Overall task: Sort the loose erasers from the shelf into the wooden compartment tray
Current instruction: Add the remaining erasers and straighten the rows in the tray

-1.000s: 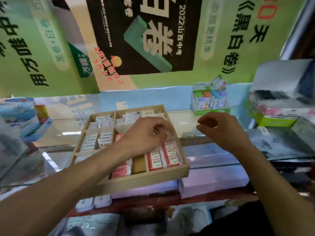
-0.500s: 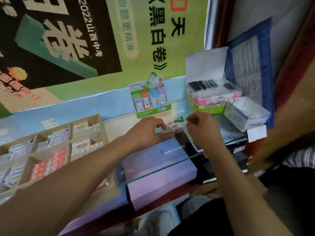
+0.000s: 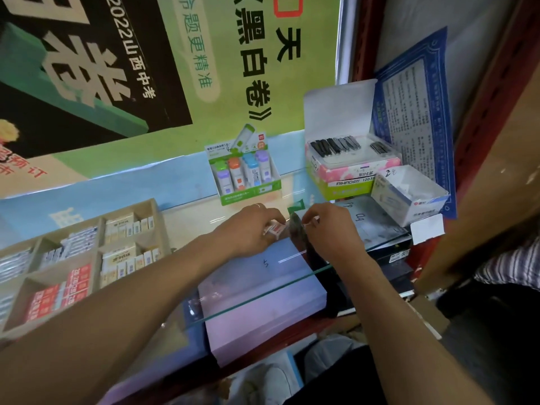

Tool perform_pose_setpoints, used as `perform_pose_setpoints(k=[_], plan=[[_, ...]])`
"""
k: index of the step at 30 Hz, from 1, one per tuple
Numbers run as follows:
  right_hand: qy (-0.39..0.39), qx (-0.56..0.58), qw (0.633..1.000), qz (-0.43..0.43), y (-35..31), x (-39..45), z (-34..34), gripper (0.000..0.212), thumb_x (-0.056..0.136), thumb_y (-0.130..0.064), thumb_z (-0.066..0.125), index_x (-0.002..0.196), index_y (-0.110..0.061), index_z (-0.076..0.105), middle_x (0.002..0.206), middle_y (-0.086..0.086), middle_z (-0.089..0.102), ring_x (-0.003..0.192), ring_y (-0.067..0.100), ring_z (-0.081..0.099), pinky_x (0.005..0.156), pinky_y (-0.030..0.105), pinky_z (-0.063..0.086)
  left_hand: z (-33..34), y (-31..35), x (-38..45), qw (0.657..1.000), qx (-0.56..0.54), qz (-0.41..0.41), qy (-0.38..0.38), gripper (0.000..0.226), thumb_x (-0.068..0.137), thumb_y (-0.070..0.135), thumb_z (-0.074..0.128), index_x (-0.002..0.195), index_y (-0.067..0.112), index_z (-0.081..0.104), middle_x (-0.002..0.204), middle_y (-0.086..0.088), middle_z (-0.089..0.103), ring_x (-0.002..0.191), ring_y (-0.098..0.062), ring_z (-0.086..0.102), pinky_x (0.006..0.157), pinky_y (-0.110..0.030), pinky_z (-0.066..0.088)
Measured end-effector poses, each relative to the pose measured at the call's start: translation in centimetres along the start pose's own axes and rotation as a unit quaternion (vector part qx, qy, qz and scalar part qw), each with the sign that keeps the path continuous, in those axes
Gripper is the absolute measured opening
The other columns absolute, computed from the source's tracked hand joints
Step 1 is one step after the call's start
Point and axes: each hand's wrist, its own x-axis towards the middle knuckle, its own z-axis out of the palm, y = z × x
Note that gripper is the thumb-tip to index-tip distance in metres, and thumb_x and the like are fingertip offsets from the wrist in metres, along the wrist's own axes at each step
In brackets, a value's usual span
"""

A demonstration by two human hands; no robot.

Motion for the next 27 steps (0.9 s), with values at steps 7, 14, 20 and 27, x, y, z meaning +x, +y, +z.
perform_pose_setpoints(k=[7, 14, 20, 27], plan=[[-0.093, -0.029, 0.994, -0.043, -2.1, -0.5, 1.4, 0.020, 0.079, -0.011, 0.067, 0.098, -0.006, 0.060, 0.097, 0.010, 0.057, 0.092, 0.026, 0.057, 0.062, 0.020, 0.040, -1.6, -2.2, -3.9, 0.999, 0.010, -0.051, -0.001, 0.046, 0.084, 0.025, 0.069, 0.129, 0.025, 0.057, 0.119, -0.003, 0.063, 0.100, -0.019, 0.058, 0.079, -0.022, 0.040], [-0.109, 0.025, 0.993, -0.043, -3.4, -1.1, 2.5, 0.048, 0.076, -0.007, 0.073, 0.122, -0.010, 0.061, 0.118, 0.013, 0.058, 0.099, 0.023, 0.060, 0.076, 0.024, 0.046, -2.4, -3.6, -6.0, 0.997, -0.021, -0.068, 0.000, 0.045, 0.083, 0.011, 0.064, 0.126, 0.024, 0.059, 0.108, 0.001, 0.063, 0.086, -0.011, 0.052, 0.076, -0.019, 0.039], [-0.095, 0.068, 0.993, -0.012, -4.1, -1.5, 2.5, 0.056, 0.068, -0.017, 0.086, 0.118, -0.012, 0.061, 0.113, 0.010, 0.062, 0.088, 0.015, 0.059, 0.071, 0.021, 0.043, -2.7, -4.0, -6.0, 0.986, -0.114, -0.091, 0.077, 0.037, 0.079, 0.005, 0.067, 0.113, 0.020, 0.064, 0.099, 0.002, 0.062, 0.091, -0.016, 0.060, 0.081, -0.023, 0.046], [-0.087, 0.108, 0.990, 0.022, -3.8, -1.2, 2.7, 0.060, 0.077, -0.016, 0.079, 0.132, -0.009, 0.057, 0.121, 0.008, 0.065, 0.103, 0.018, 0.062, 0.079, 0.019, 0.043, -4.2, -3.3, -4.5, 0.997, -0.024, 0.041, 0.057, 0.030, 0.081, 0.004, 0.062, 0.108, 0.015, 0.068, 0.106, -0.002, 0.067, 0.097, -0.020, 0.060, 0.087, -0.037, 0.050]])
